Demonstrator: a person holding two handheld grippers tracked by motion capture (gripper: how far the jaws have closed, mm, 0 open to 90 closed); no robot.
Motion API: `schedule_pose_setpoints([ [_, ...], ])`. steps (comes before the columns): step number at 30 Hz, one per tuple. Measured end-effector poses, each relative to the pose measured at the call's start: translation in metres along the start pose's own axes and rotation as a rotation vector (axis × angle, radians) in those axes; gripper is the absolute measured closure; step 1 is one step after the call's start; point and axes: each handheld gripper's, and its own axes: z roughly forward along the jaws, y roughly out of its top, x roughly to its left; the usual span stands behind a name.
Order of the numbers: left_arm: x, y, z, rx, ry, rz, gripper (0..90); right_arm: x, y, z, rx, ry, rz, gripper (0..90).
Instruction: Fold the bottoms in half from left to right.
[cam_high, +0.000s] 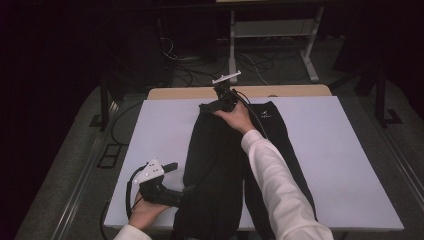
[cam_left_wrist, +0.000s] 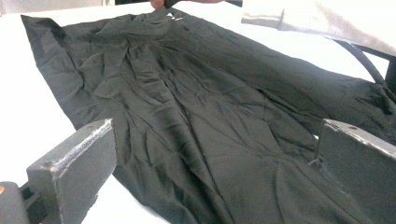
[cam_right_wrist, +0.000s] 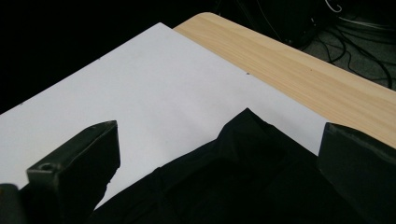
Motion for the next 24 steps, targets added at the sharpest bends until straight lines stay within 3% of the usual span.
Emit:
schedule_pose_setpoints([
  [23,0.0,0.0,0.0,0.0,-0.008,-0.004,0.0,-0.004,-0.006,0.045,0.048,0.0,0.031,0.0],
  [24,0.0,0.0,0.0,0.001,-0.009,-0.004,0.0,-0.003,-0.006,0.048,0.073,-0.027,0.021,0.0],
])
